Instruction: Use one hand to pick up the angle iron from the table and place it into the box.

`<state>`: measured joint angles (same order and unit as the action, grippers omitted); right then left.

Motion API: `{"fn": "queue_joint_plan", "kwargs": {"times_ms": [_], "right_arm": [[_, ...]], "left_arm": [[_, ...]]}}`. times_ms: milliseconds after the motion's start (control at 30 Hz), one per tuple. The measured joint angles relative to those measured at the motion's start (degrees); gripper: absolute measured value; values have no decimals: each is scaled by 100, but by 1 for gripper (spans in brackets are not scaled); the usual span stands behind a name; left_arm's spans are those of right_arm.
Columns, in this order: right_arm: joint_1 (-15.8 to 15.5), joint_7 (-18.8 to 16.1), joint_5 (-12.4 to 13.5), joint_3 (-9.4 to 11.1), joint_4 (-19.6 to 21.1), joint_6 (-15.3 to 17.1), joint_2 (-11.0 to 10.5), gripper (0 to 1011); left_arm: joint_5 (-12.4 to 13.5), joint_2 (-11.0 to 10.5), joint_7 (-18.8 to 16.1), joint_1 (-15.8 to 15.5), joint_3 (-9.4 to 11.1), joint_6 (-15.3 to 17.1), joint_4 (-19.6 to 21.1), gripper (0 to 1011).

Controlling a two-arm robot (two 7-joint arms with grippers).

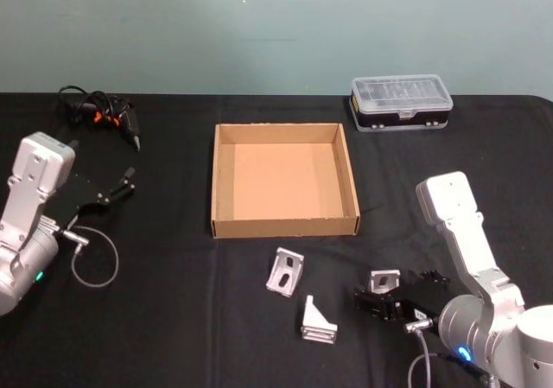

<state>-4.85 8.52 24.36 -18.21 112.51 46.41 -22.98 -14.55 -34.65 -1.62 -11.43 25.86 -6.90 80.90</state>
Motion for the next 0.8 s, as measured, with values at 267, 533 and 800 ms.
{"fn": "queue_joint_plan", "kwargs": {"times_ms": [267, 533, 800], "right_arm": [[0, -3, -3, -4, 5, -4, -3, 799], [0, -4, -6, -5, 10, -6, -8, 567], [0, -3, -6, -5, 10, -6, -10, 281]], "left_arm": [[0, 0, 0, 0, 0, 0, 0, 1011], [0, 0, 0, 0, 0, 0, 0, 1011], [0, 0, 0, 0, 0, 0, 0, 1011]]}}
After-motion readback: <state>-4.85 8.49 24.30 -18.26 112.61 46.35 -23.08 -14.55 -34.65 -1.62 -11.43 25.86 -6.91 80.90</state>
